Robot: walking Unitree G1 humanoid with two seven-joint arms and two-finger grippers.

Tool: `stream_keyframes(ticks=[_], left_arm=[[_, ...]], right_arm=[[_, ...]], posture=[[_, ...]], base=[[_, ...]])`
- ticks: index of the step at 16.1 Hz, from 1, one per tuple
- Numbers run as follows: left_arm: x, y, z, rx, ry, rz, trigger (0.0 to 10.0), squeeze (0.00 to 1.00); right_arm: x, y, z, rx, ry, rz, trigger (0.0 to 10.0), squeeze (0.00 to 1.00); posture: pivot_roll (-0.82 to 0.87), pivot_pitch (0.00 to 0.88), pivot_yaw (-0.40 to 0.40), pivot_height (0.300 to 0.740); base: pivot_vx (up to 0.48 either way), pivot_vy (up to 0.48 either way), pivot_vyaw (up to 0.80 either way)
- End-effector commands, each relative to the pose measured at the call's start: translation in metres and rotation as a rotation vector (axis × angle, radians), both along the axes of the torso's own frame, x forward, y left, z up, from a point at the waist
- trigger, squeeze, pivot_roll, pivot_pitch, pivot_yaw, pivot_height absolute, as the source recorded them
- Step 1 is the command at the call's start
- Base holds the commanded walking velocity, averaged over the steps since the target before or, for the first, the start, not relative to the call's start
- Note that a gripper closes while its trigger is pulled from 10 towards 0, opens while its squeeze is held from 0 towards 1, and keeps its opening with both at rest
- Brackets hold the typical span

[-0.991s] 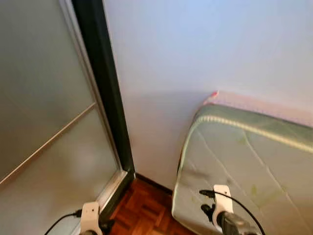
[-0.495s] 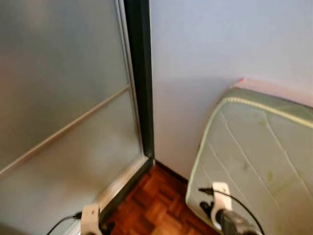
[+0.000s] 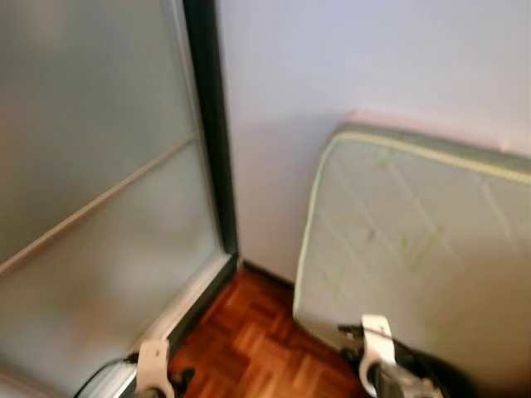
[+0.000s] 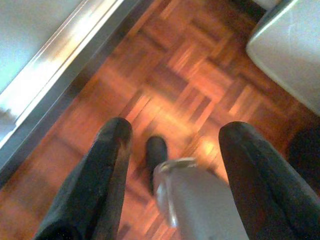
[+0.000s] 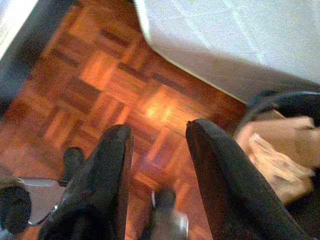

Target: Clean up the room

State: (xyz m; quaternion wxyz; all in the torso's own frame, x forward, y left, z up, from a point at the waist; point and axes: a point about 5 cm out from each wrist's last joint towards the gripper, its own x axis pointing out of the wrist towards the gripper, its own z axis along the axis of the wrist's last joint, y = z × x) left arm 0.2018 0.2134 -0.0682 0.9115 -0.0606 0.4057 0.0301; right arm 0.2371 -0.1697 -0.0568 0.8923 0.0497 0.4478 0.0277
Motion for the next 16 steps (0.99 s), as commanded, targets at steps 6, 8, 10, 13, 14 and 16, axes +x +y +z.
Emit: stream_keyframes(ticks=[6,8,10,13,14,16], left_arm=[[-0.0051,0.0003,-0.0030,-0.013,0.018,0.022,10.0,0.00],[-0.0049,0.0003,-0.0029,-0.015,0.017,0.024,10.0,0.00],[-0.0047,0.0004,-0.0027,-0.016,0.015,0.026,10.0,0.00],[-0.0045,0.0004,-0.0025,-0.016,0.014,0.023,10.0,0.00],[-0.0044,0.0004,-0.0025,-0.015,0.014,0.021,10.0,0.00],[-0.0033,0.0008,-0.0017,0.007,0.013,-0.013,10.0,0.00]], right_arm=[[-0.0027,-0.0023,-0.0016,0.004,0.013,-0.018,10.0,0.00],[-0.0027,-0.0021,-0.0017,0.008,0.015,-0.020,10.0,0.00],[-0.0027,-0.0020,-0.0017,0.008,0.018,-0.018,10.0,0.00],[-0.0027,-0.0016,-0.0017,0.011,0.021,-0.014,10.0,0.00],[-0.0027,-0.0016,-0.0017,0.012,0.021,-0.014,10.0,0.00],[-0.0028,-0.0015,-0.0018,0.013,0.023,-0.013,10.0,0.00]], posture=[[0.09,0.000,-0.001,0.740],[0.09,0.000,-0.001,0.740],[0.09,0.000,0.000,0.740],[0.09,0.000,0.000,0.740],[0.09,0.000,0.000,0.740],[0.09,0.000,0.000,0.740]], base=[[0.000,0.000,-0.39],[0.000,0.000,-0.78],[0.000,0.000,-0.78],[0.000,0.000,-0.78],[0.000,0.000,-0.78],[0.000,-0.240,-0.78]])
